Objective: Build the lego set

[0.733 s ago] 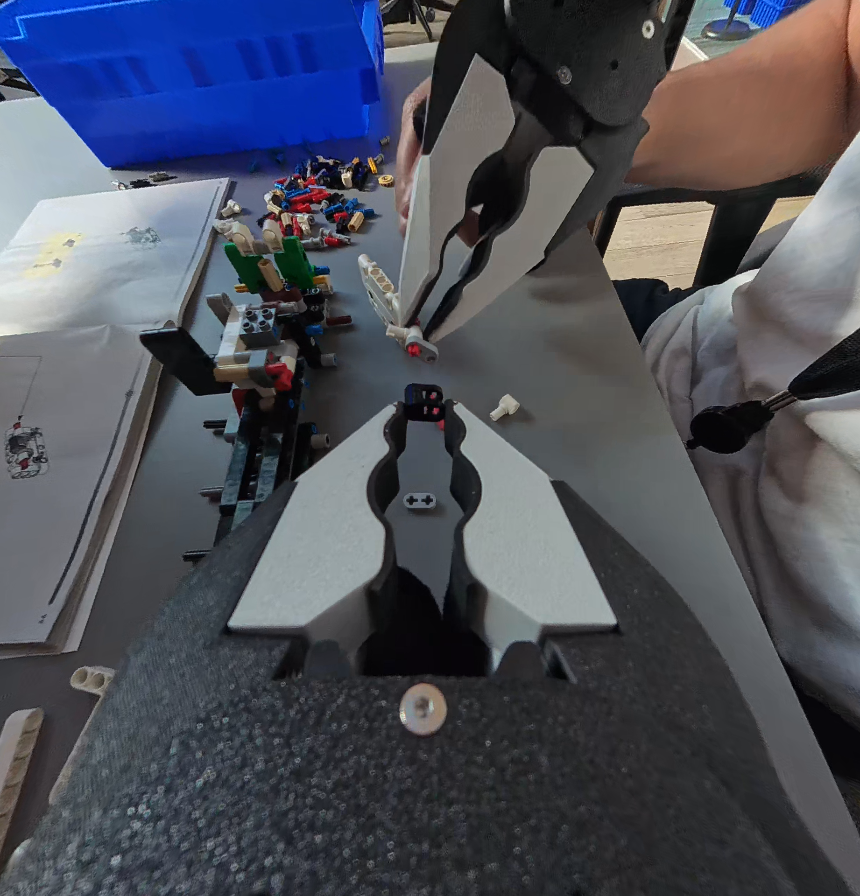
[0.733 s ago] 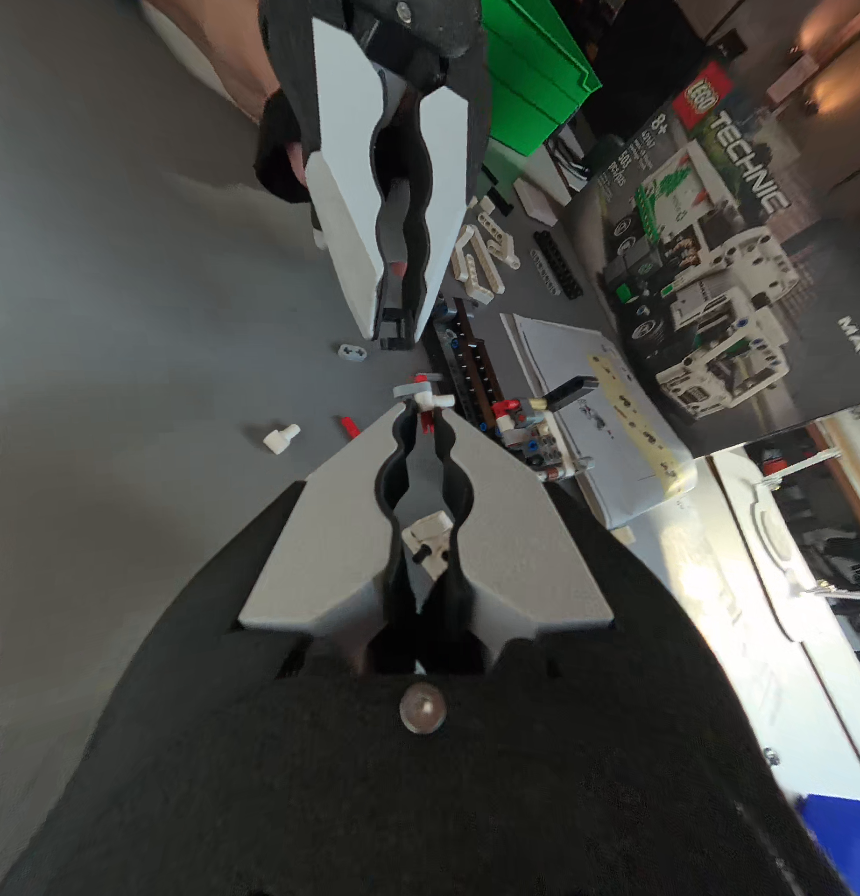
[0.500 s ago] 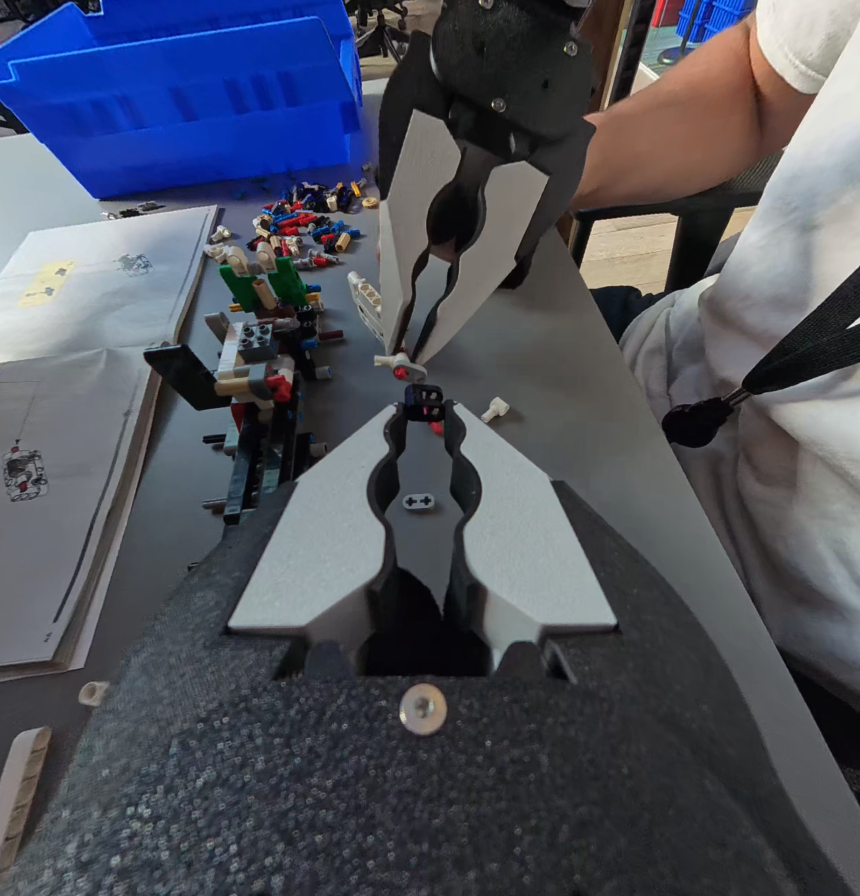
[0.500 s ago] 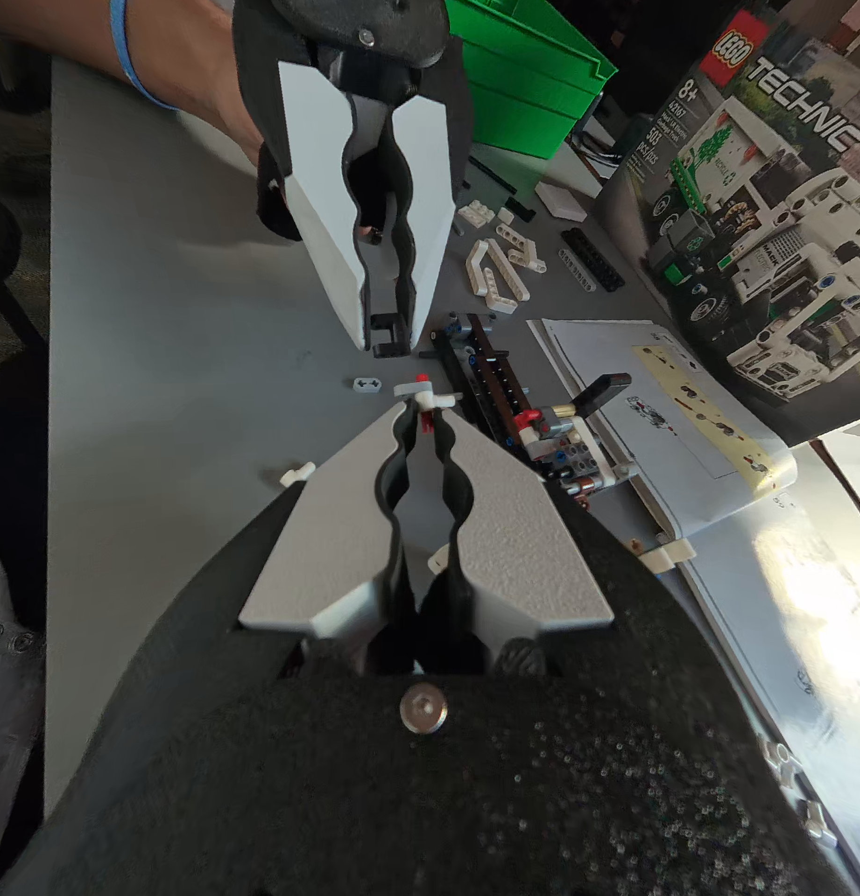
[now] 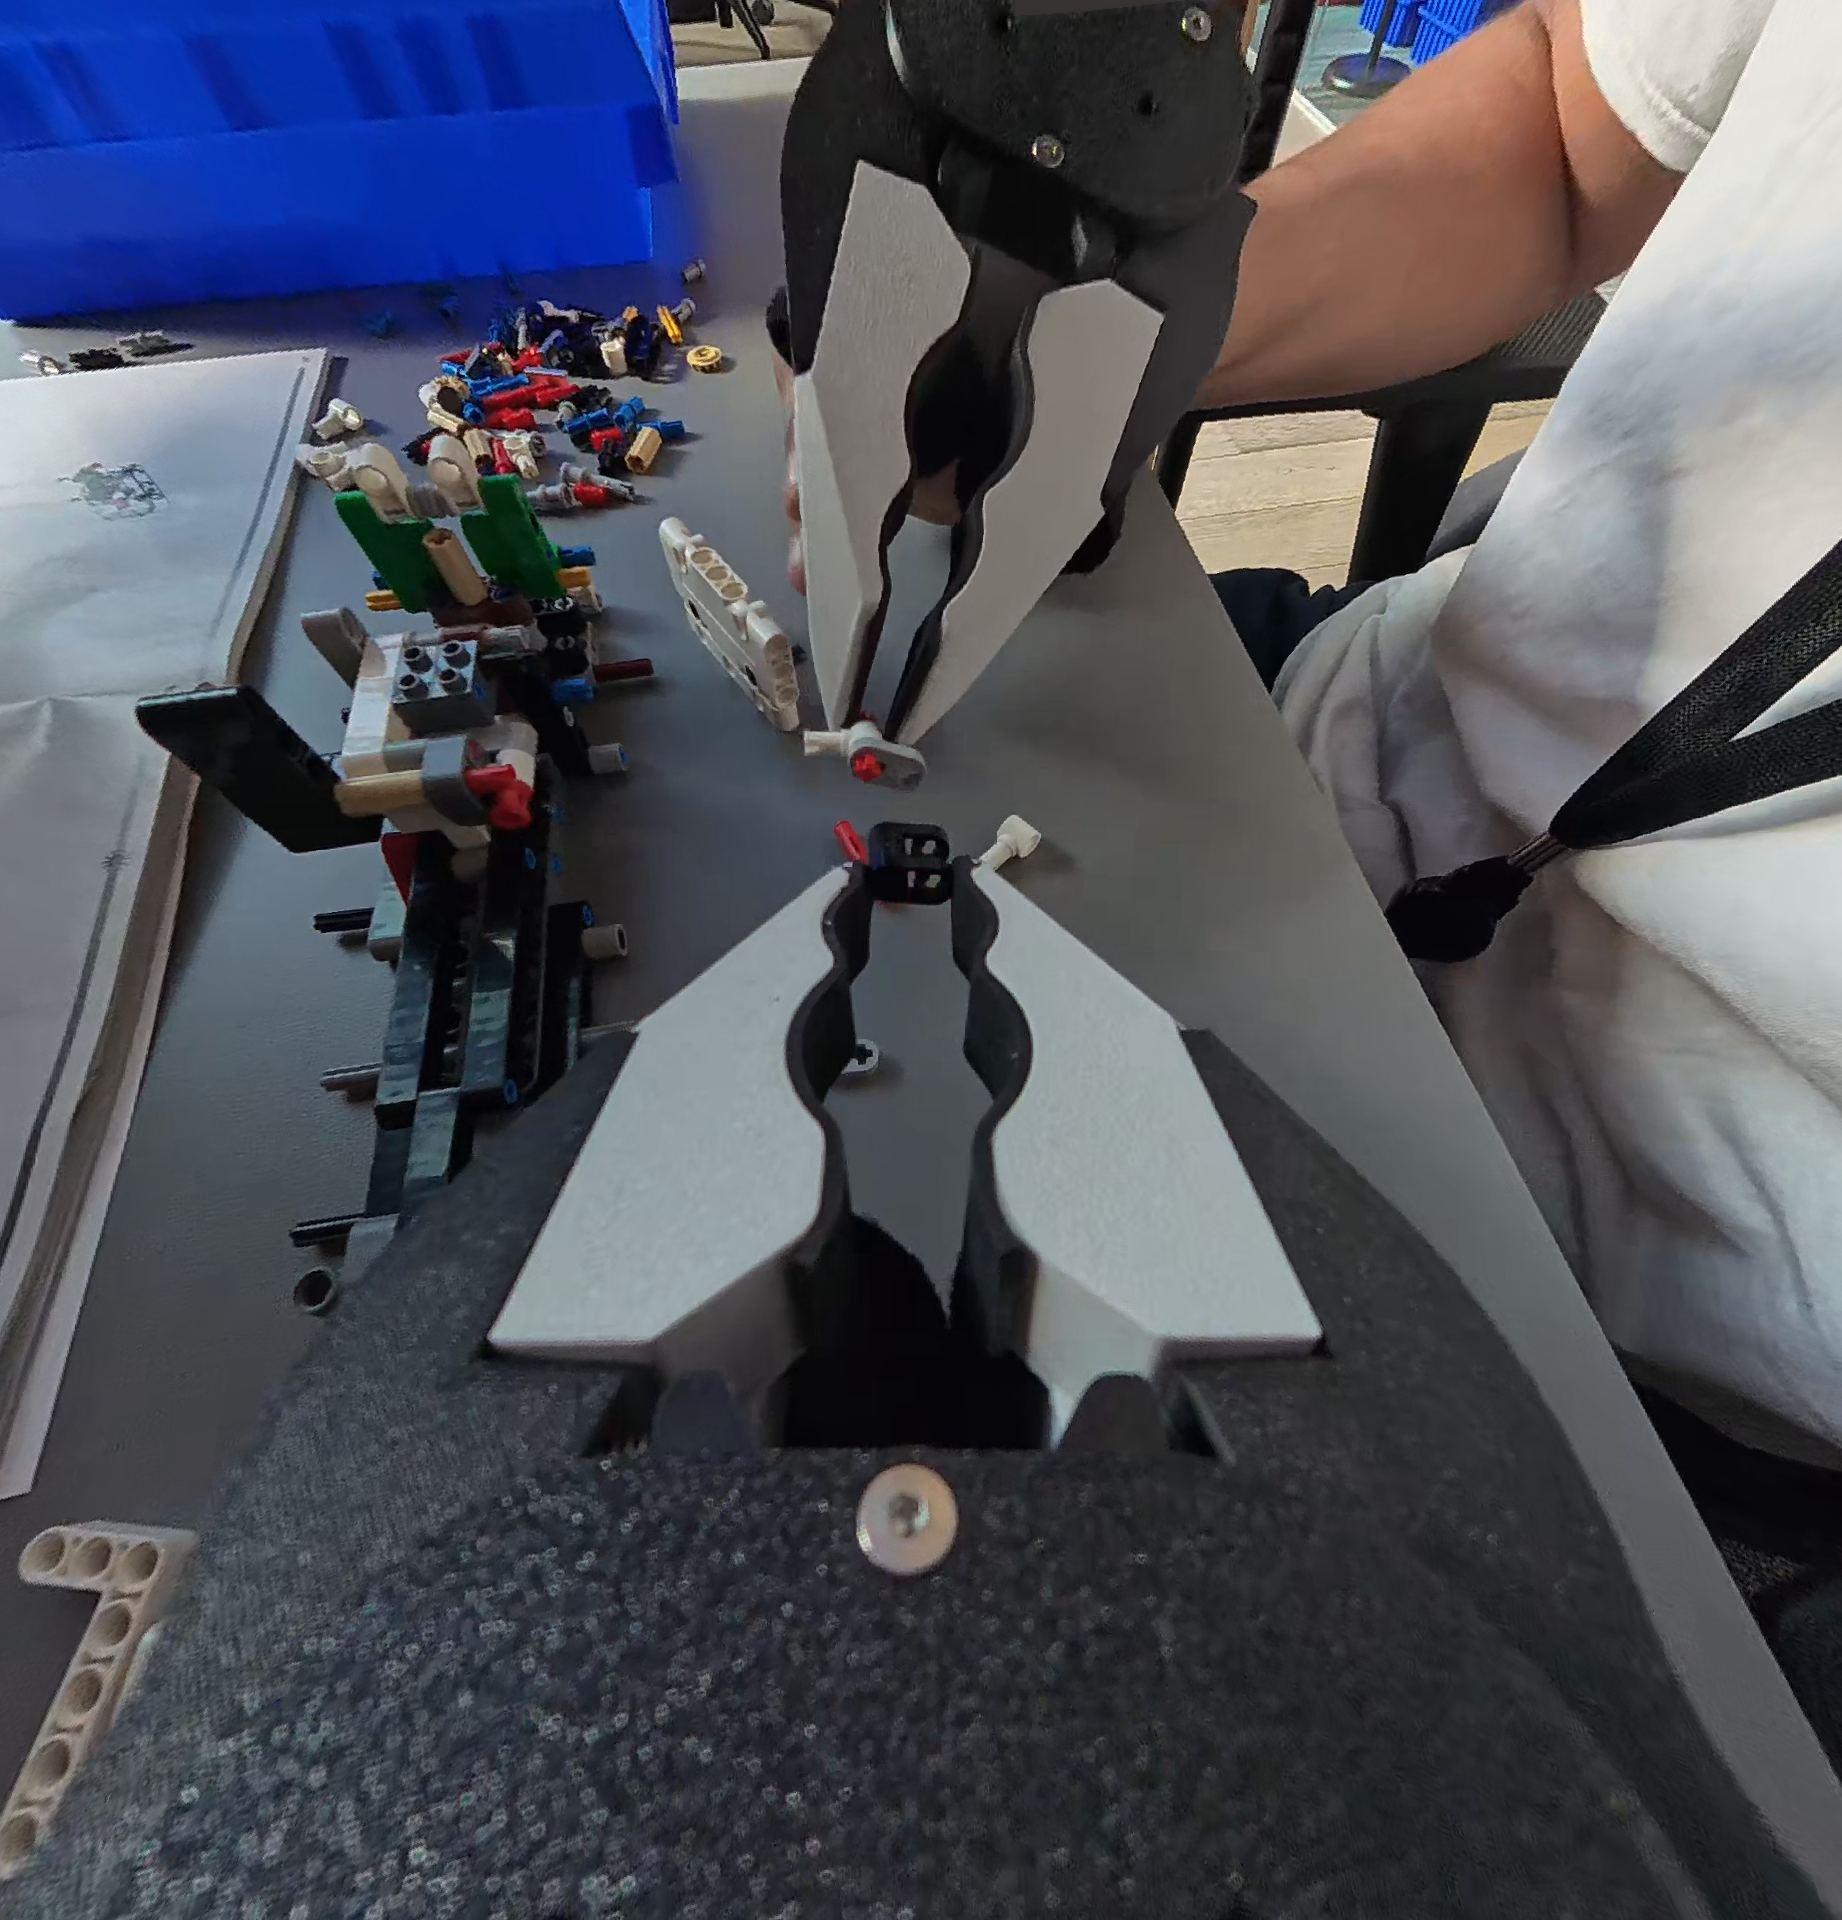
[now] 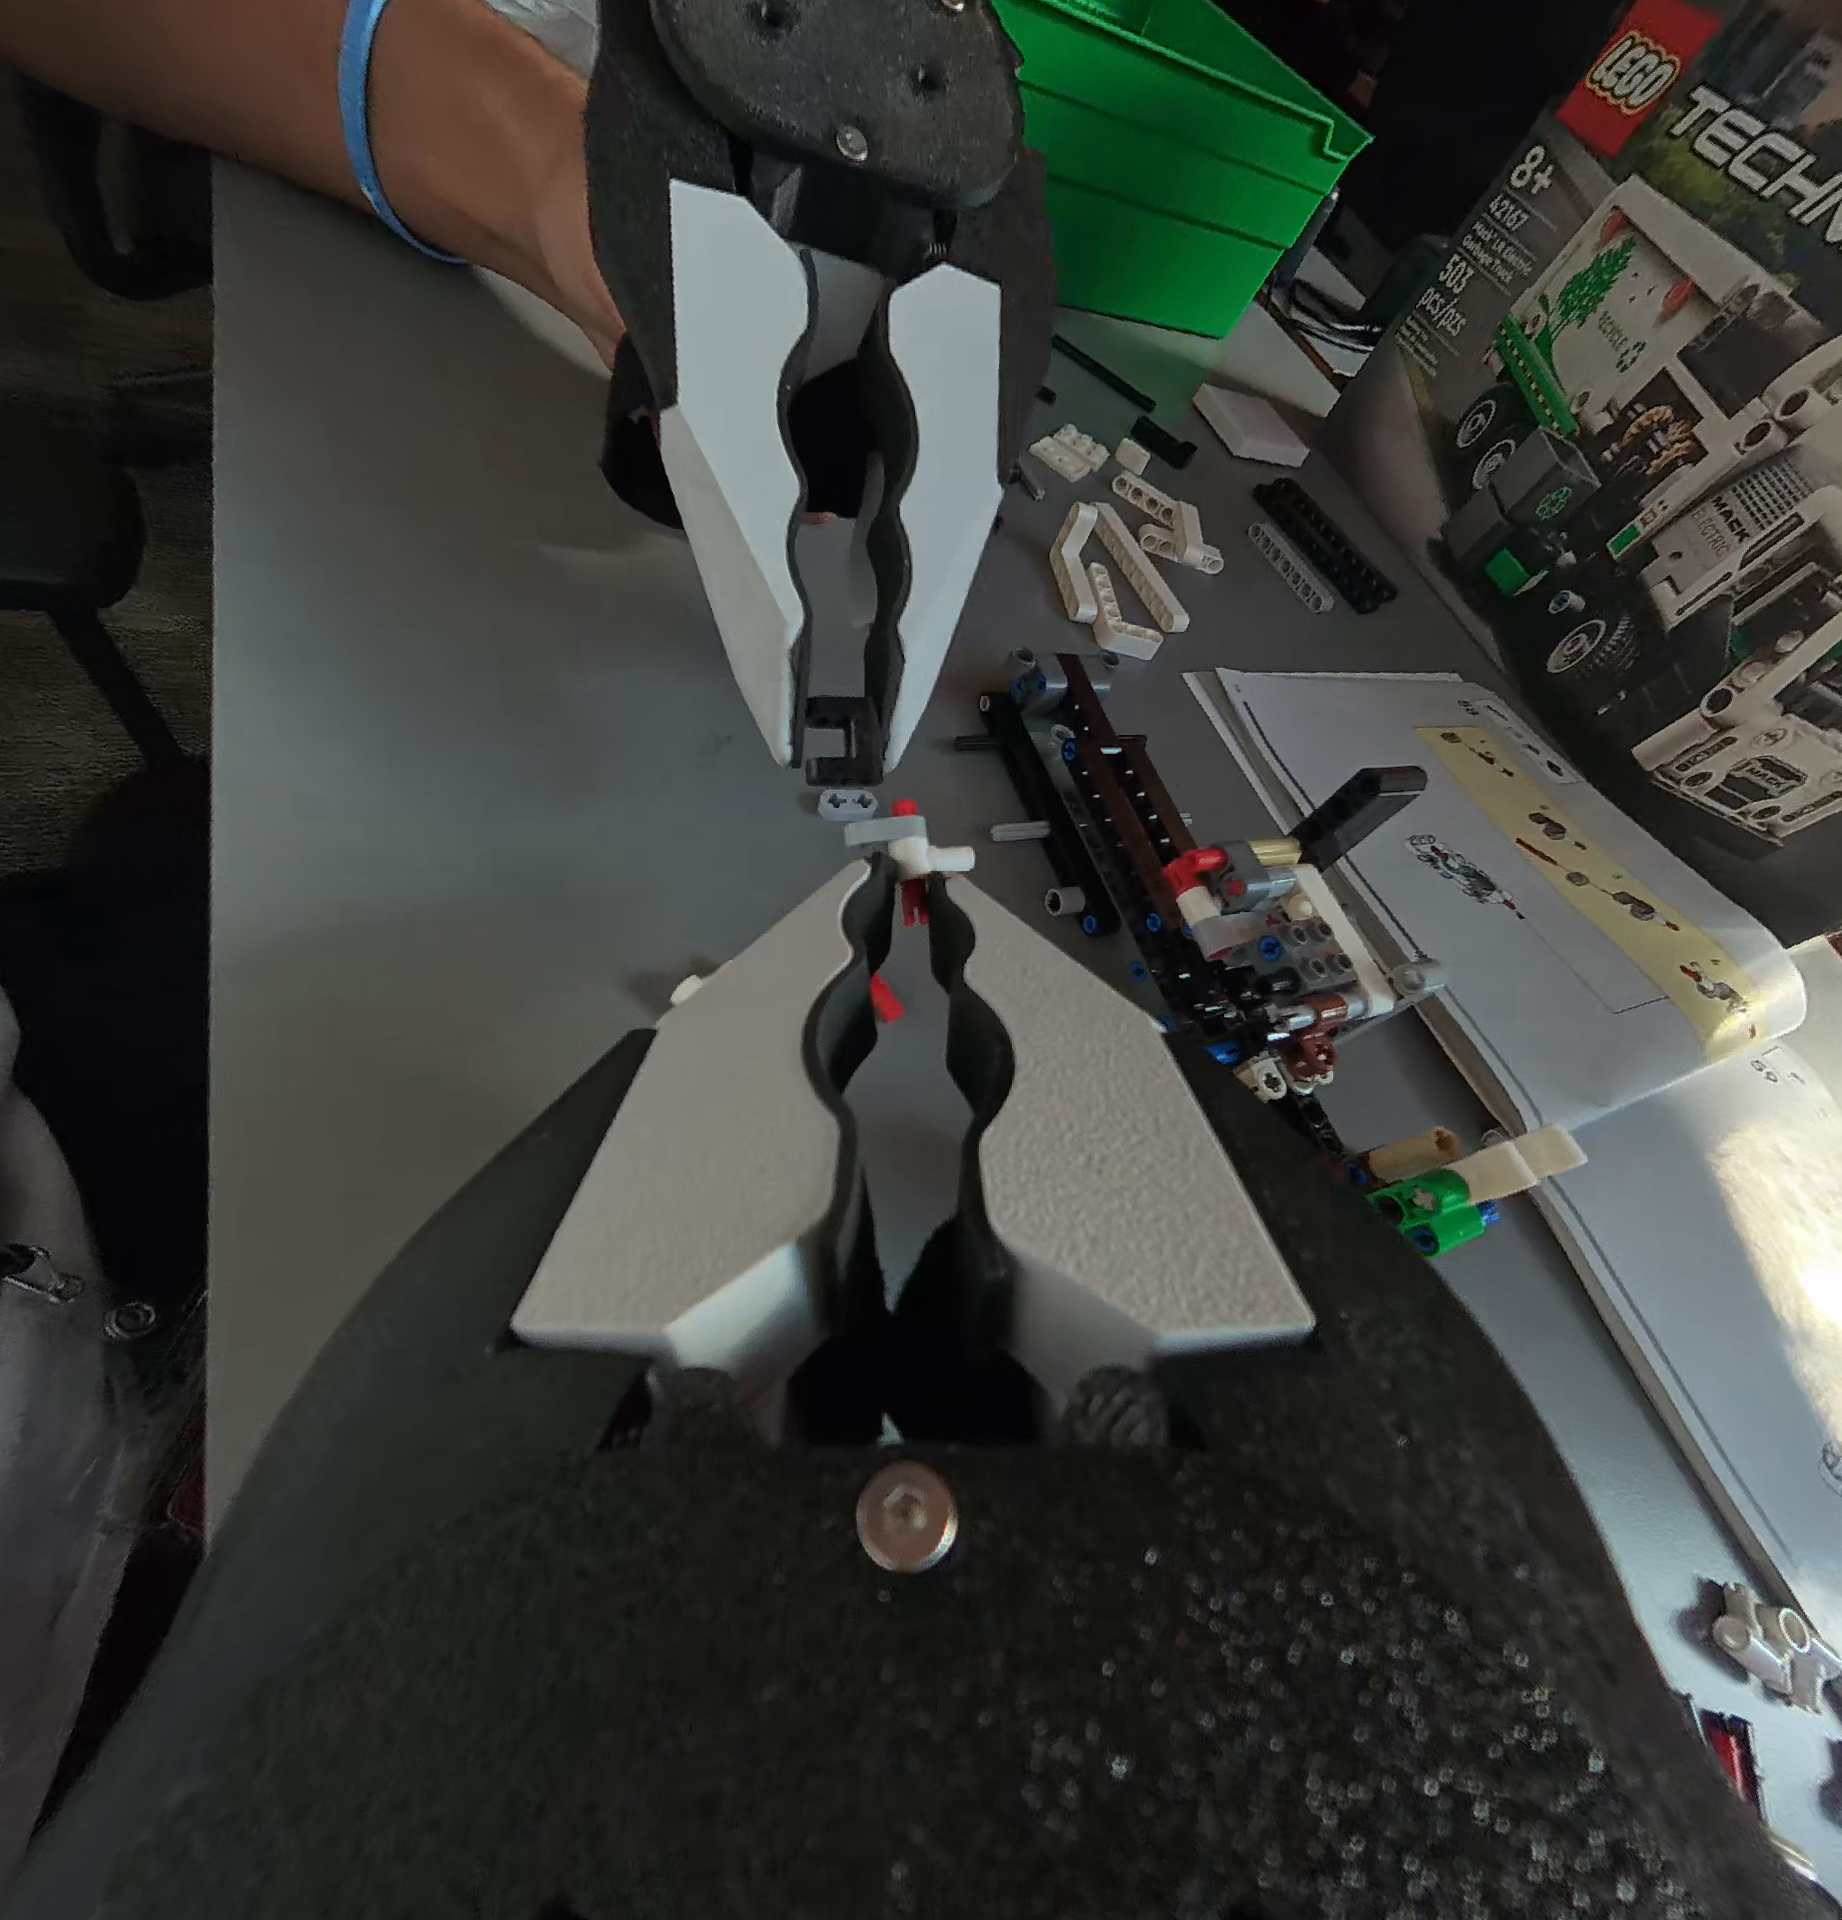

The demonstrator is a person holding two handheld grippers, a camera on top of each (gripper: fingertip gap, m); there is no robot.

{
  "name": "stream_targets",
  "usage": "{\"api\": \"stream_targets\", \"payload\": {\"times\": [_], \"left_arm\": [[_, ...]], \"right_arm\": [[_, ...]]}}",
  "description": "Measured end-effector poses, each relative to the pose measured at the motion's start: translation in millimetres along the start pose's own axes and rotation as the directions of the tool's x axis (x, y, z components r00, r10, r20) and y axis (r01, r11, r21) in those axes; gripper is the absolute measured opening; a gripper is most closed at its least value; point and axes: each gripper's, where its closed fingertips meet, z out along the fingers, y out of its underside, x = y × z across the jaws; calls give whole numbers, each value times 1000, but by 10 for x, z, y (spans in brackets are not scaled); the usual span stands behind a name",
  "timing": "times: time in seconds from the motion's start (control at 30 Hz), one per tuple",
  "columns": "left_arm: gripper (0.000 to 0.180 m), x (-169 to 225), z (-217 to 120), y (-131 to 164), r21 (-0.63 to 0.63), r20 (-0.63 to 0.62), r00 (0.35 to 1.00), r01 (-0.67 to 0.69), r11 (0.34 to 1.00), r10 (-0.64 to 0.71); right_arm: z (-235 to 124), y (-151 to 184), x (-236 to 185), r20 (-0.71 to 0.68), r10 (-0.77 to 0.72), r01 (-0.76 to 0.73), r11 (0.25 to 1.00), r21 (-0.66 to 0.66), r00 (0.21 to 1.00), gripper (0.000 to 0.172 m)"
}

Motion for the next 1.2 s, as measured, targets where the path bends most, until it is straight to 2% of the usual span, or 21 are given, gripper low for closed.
{"api": "stream_targets", "payload": {"times": [0.03, 0.33, 0.77, 1.07, 1.2], "left_arm": [[13, 1, 3, 3, -2, 1, 1000, -3, 1000, 3], [13, -8, 11, -9, 0, 39, 998, -51, 999, 51], [13, -106, -39, -23, 26, 46, 999, 22, 999, -23], [13, -127, -49, -33, 37, 46, 998, 39, 999, -41], [13, -120, -36, -20, 26, 53, 998, 26, 999, -27]], "right_arm": [[3, -7, -39, 15, -15, 15, 1000, 3, 1000, 5], [13, -10, -50, 16, -28, 28, 1000, 8, 999, 5], [44, 18, -12, 12, -23, 23, 1000, -9, 1000, 6], [96, 83, -11, 7, -52, 52, 997, -57, 999, 6], [82, 40, -20, 24, -29, 30, 999, -29, 999, 5]]}}
